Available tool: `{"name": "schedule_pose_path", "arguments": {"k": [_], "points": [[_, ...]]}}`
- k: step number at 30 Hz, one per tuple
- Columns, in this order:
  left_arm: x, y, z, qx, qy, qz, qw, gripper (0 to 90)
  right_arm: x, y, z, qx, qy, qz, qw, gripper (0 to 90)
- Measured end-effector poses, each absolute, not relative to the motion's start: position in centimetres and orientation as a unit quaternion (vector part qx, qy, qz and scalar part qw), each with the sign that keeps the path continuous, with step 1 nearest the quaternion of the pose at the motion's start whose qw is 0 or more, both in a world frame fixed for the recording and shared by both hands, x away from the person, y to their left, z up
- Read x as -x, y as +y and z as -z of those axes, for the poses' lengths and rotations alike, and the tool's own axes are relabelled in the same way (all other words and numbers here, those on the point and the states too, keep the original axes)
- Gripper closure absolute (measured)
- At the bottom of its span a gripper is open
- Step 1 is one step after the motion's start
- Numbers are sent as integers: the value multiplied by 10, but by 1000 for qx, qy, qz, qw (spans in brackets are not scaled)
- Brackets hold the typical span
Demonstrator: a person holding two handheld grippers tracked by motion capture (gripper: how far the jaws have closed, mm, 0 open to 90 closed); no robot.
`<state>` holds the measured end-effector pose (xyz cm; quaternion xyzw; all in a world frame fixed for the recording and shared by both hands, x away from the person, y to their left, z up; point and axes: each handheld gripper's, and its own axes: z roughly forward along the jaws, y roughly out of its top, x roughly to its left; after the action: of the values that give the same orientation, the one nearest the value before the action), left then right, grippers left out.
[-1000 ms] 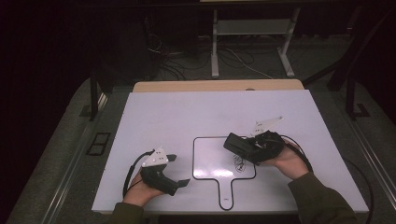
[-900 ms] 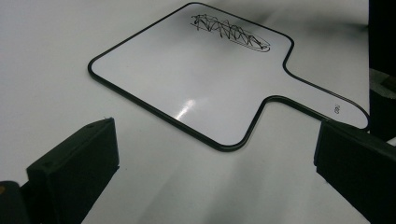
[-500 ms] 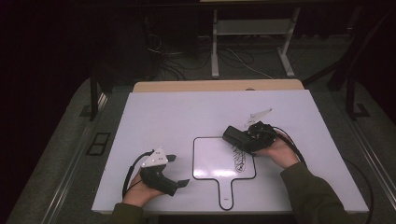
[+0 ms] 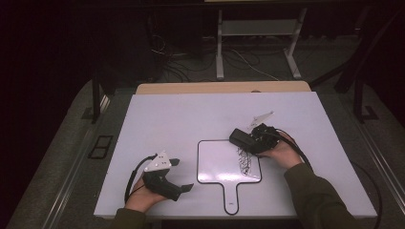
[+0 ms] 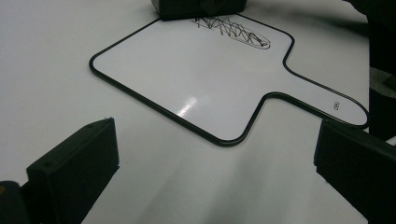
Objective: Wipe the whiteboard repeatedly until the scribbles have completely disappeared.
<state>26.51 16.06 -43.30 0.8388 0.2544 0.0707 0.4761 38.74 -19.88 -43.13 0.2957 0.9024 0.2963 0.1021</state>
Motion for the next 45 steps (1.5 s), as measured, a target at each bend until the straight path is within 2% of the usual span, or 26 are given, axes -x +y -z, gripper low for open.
{"name": "schedule_pose_path", "arguments": {"k": [15, 33, 45], "points": [[-265, 162, 433, -839, 253, -72, 476, 0, -377, -196, 432, -277, 911, -287, 102, 385], [-265, 160, 432, -838, 253, -73, 478, 0, -341, -190, 430, -235, 926, -277, 97, 385], [-265, 160, 432, -837, 254, -72, 479, 0, -311, -185, 429, -203, 936, -278, 74, 385]]}}
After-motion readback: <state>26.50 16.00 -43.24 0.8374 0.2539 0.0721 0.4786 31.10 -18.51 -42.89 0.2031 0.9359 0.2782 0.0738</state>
